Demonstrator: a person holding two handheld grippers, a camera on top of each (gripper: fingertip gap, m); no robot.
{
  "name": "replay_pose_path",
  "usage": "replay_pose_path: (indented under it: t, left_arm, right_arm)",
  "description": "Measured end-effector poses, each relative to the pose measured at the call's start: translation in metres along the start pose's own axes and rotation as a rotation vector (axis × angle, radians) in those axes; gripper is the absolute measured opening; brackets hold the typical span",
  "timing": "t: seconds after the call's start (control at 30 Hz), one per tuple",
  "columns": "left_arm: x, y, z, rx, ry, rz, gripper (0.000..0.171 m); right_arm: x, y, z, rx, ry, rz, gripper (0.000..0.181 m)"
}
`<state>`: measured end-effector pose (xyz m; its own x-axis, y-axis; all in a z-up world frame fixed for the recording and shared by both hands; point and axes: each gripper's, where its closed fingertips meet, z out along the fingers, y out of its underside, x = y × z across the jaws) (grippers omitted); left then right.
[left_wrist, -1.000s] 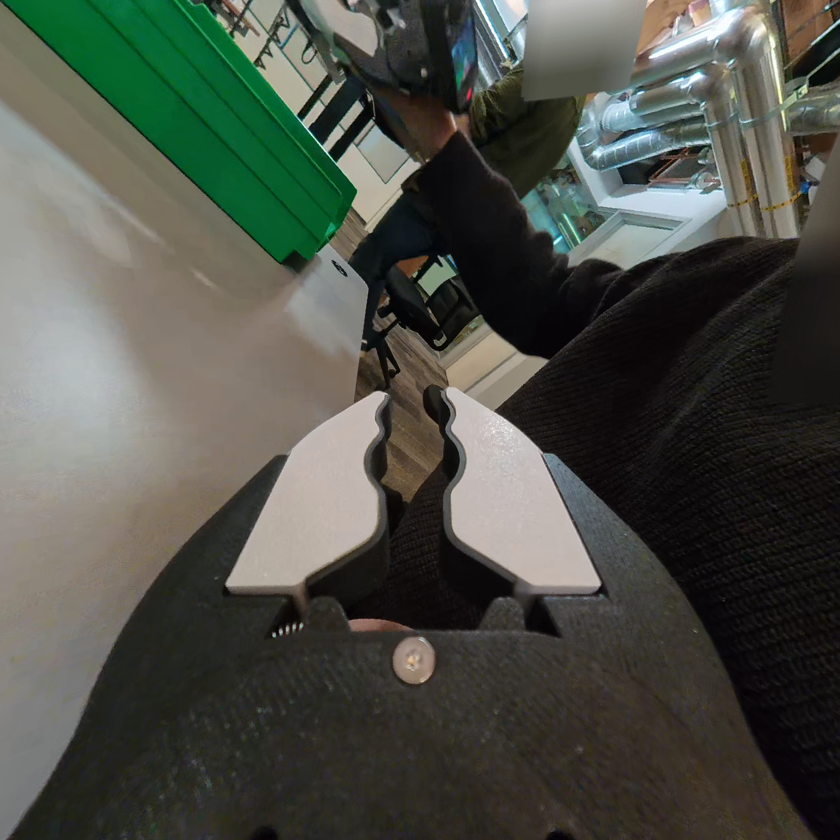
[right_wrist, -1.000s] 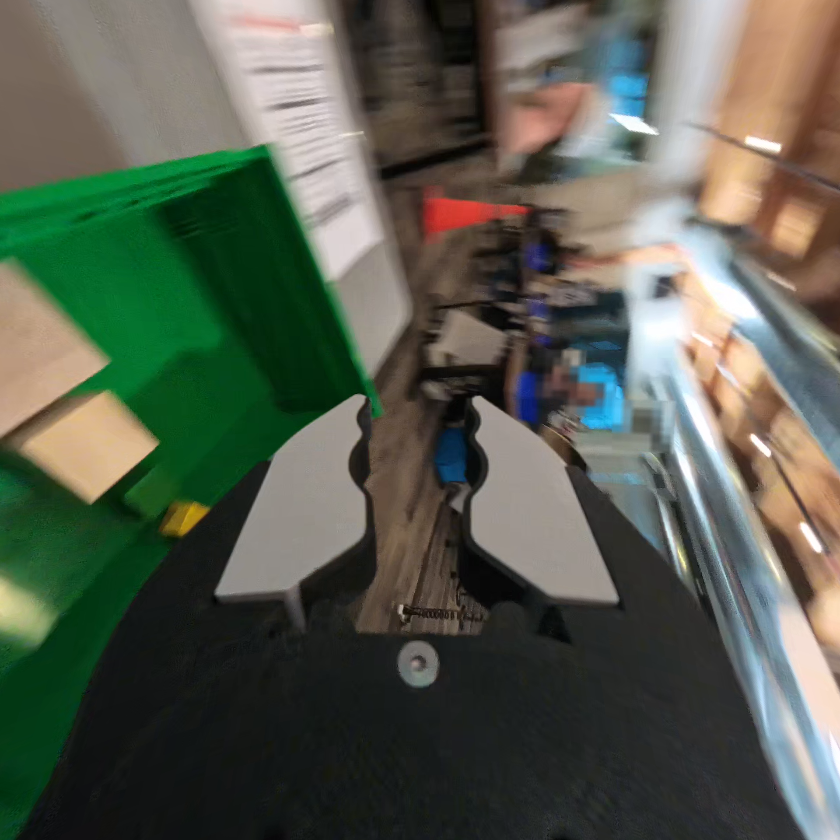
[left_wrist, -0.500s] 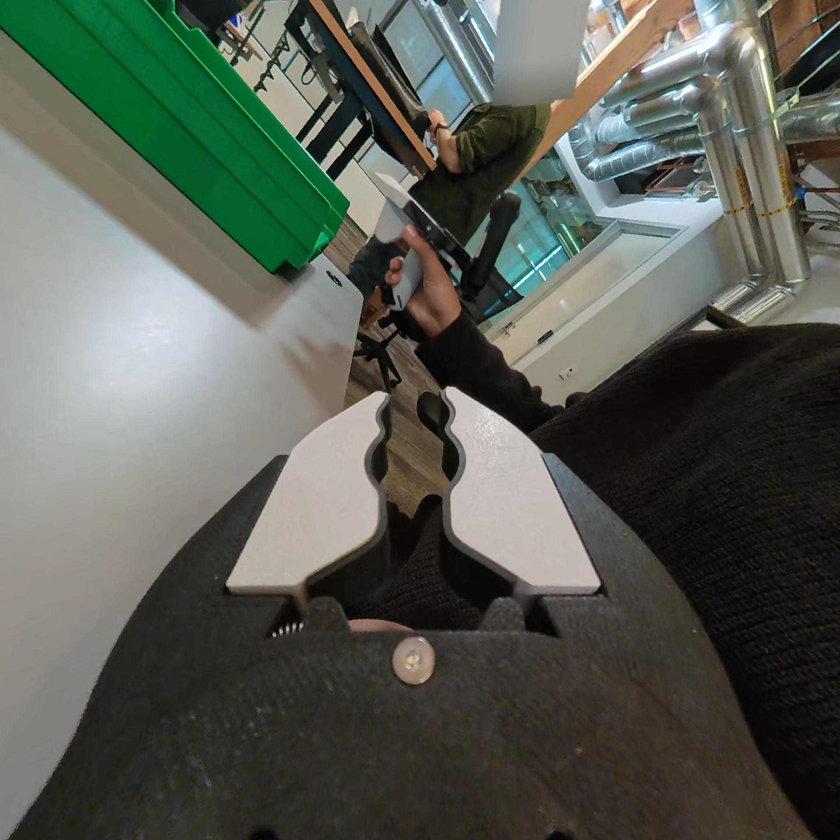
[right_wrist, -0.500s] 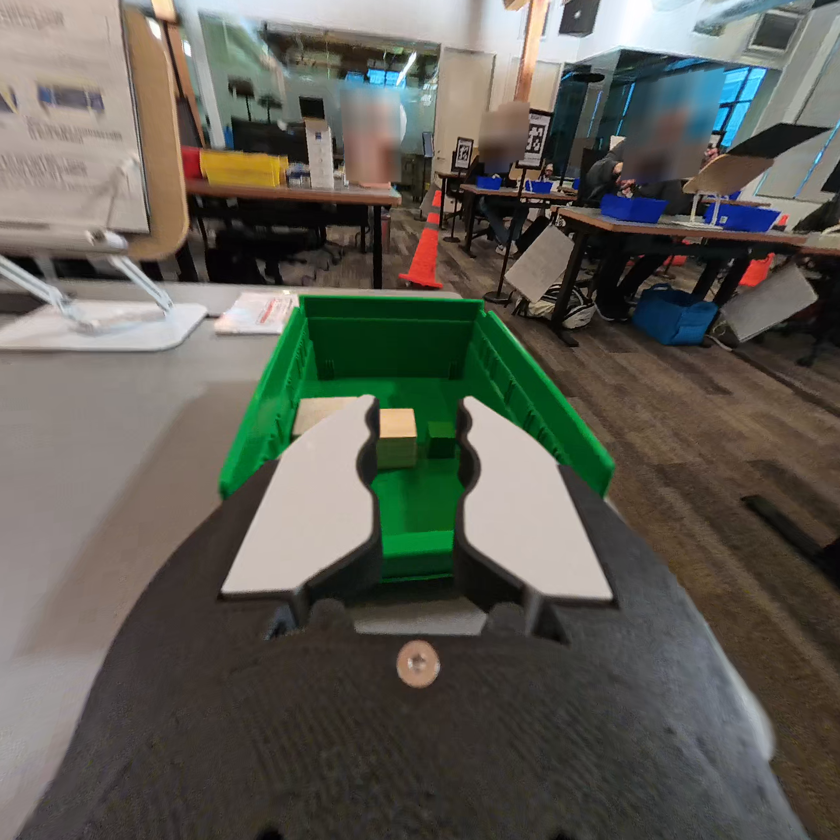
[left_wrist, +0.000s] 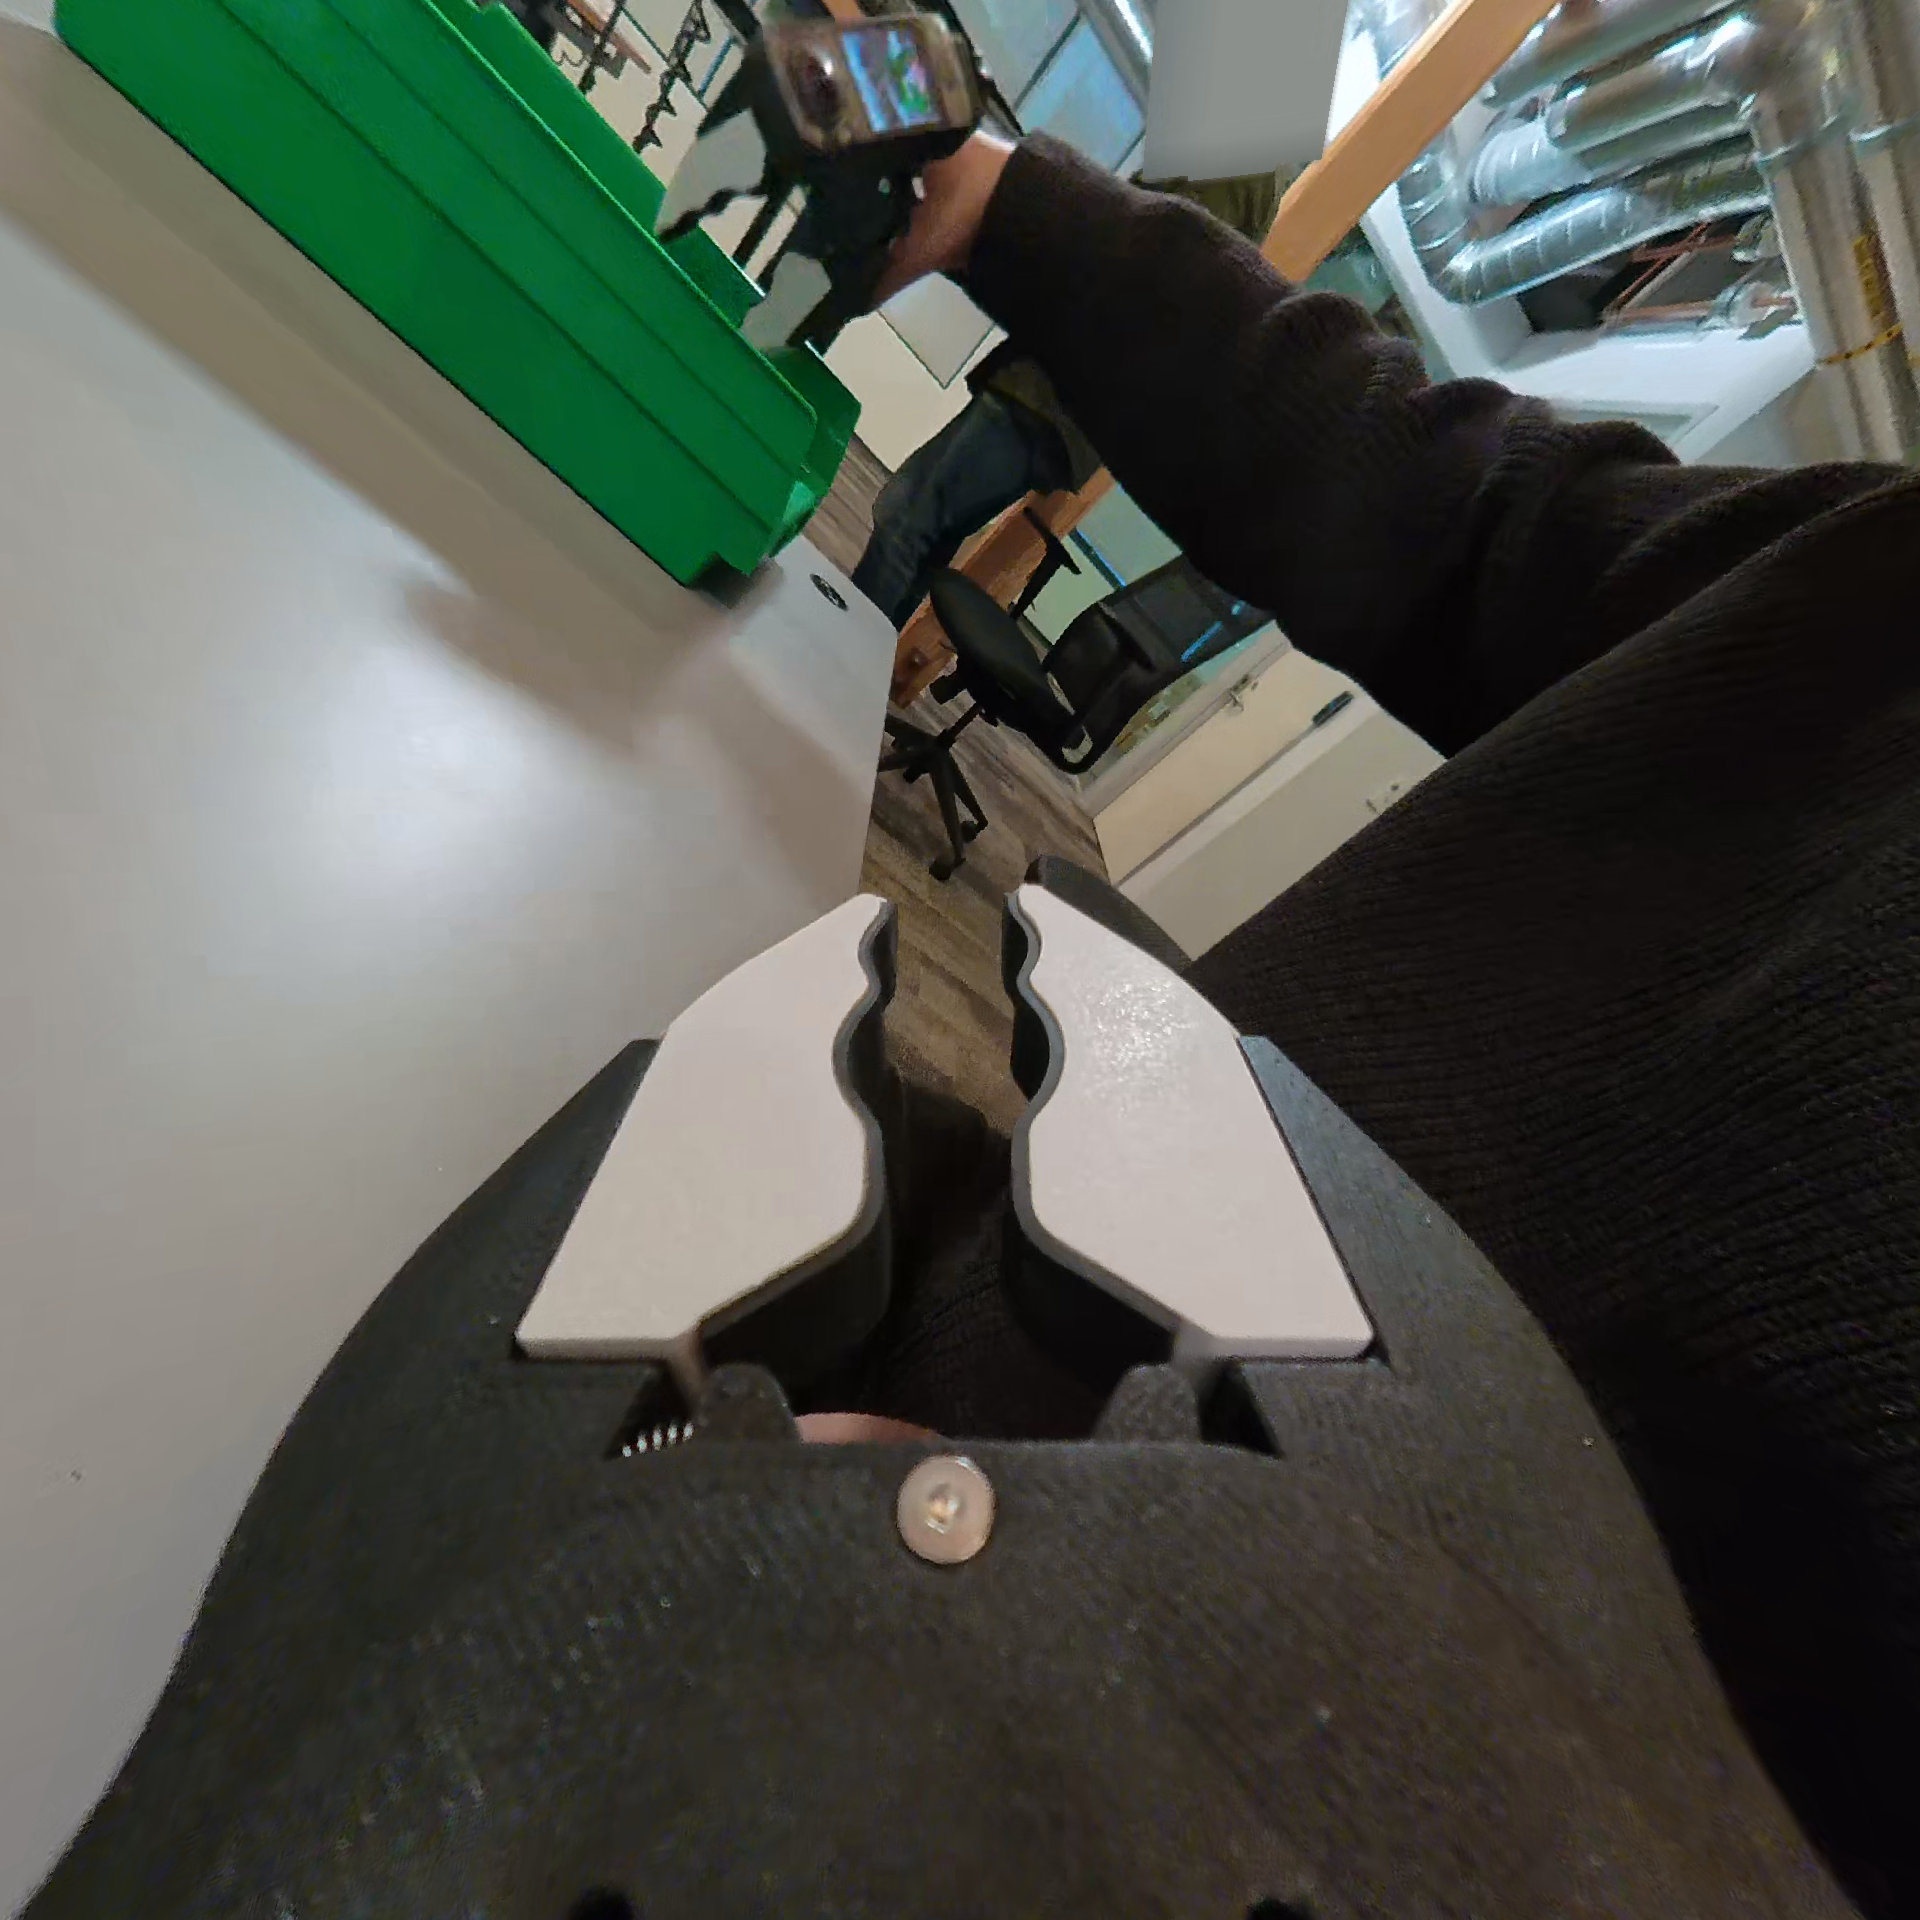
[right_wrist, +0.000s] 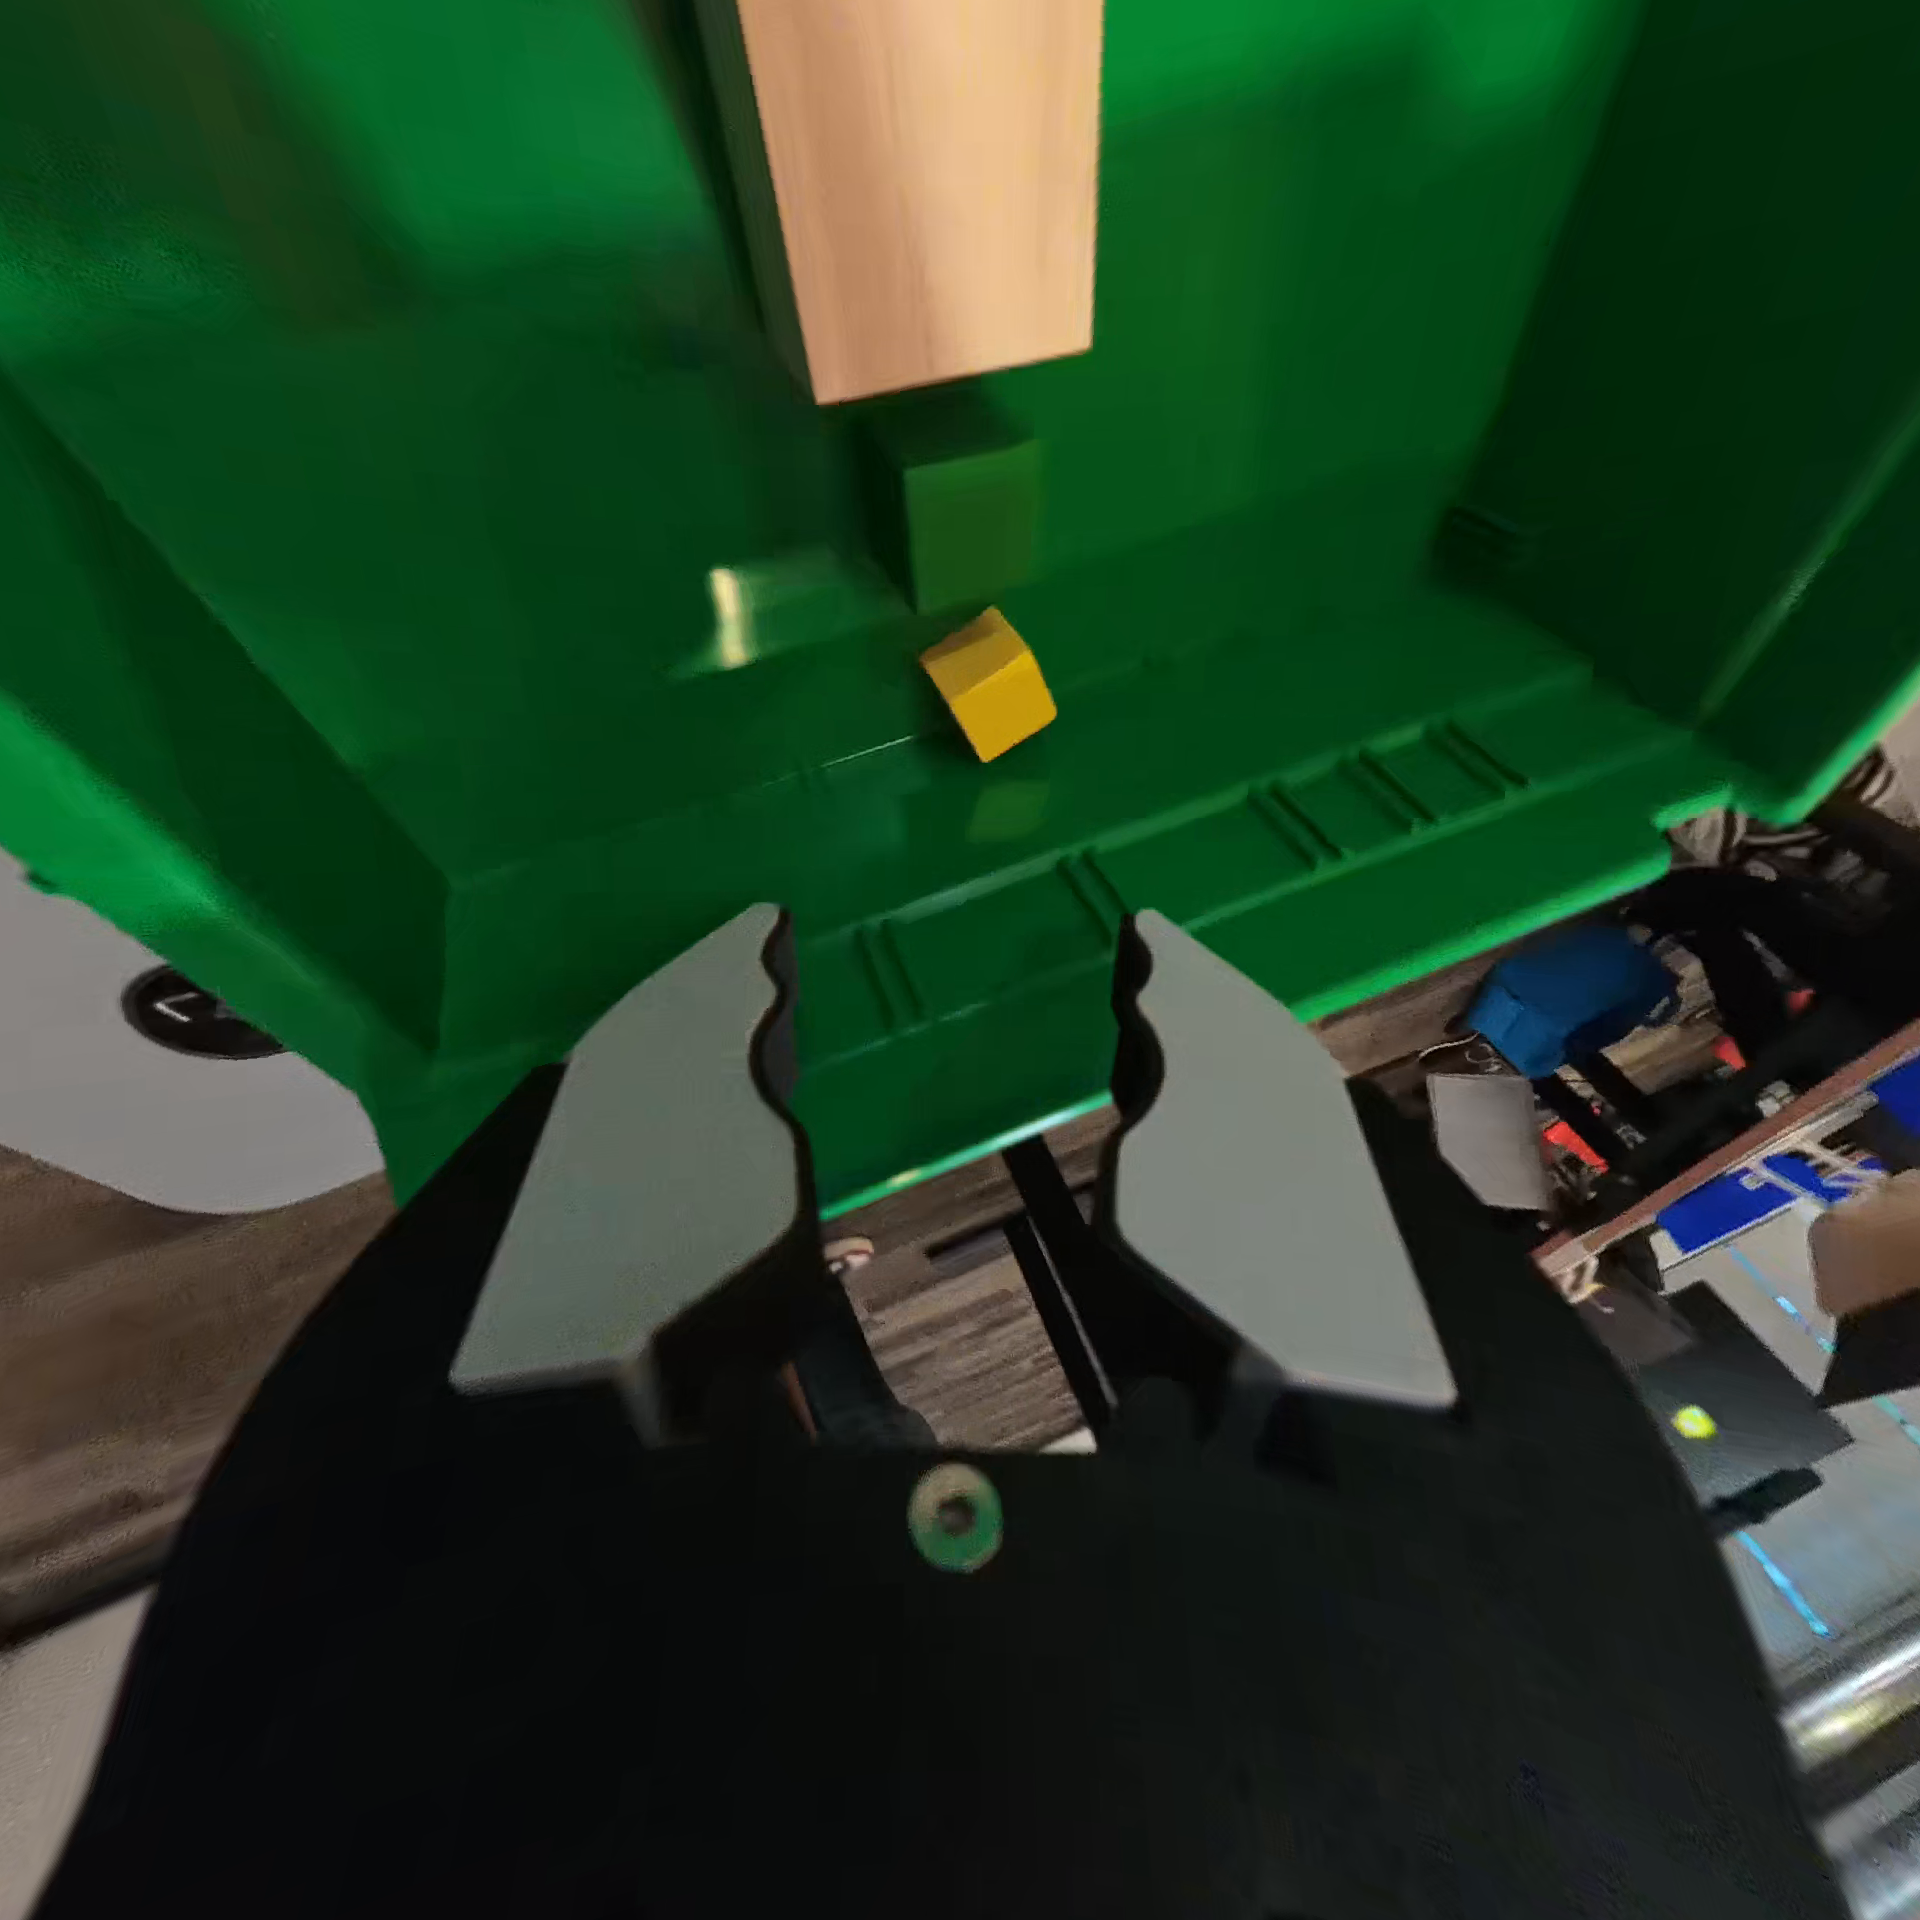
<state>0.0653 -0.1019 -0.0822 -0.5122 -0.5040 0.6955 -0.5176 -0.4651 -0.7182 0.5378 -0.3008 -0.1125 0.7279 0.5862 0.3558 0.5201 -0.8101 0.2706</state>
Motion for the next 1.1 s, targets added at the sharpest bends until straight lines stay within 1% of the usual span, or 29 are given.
replay_pose_path:
  t: [0.13, 0.2, 0.27, 0.33, 0.4, 0.47, 0.57, 0.77, 0.87, 0.97, 1.1]
  left_arm:
    - [-0.002, -0.006, -0.004, 0.025, 0.007, -0.015, 0.019]
    - [-0.004, -0.007, -0.004, 0.024, 0.017, -0.031, 0.019]
    - [-0.005, -0.007, -0.005, 0.024, 0.029, -0.054, 0.019]
    - [-0.003, -0.007, -0.006, 0.031, 0.043, -0.07, 0.019]
    - [-0.001, -0.009, -0.007, 0.034, 0.054, -0.071, 0.019]
    - [0.0, -0.007, -0.007, 0.013, 0.062, -0.065, 0.02]
    - [-0.003, 0.001, -0.006, -0.039, 0.069, -0.073, 0.021]
    - [-0.005, -0.002, -0.006, -0.015, 0.08, -0.107, 0.021]
    - [-0.008, -0.002, -0.007, -0.019, 0.072, -0.116, 0.021]
    - [-0.01, -0.002, -0.008, -0.016, 0.077, -0.138, 0.021]
    - [-0.009, -0.002, -0.008, -0.018, 0.079, -0.136, 0.021]
  right_arm:
    - [0.01, -0.022, 0.012, 0.026, -0.052, -0.033, 0.051]
    - [0.009, -0.028, 0.019, 0.01, -0.083, -0.078, 0.047]
    - [0.004, -0.028, 0.028, -0.039, -0.129, -0.136, 0.047]
    - [0.004, -0.026, 0.036, -0.083, -0.127, -0.21, 0.047]
    - [0.003, -0.024, 0.042, -0.112, -0.142, -0.241, 0.046]
    - [0.002, -0.023, 0.046, -0.132, -0.161, -0.247, 0.045]
    - [0.003, -0.024, 0.049, -0.142, -0.166, -0.259, 0.039]
    - [0.004, -0.022, 0.053, -0.17, -0.156, -0.267, 0.028]
    - [0.004, -0.022, 0.056, -0.194, -0.131, -0.308, 0.023]
    - [0.003, -0.021, 0.057, -0.215, -0.124, -0.329, 0.022]
    - [0.006, -0.02, 0.056, -0.211, -0.125, -0.284, 0.022]
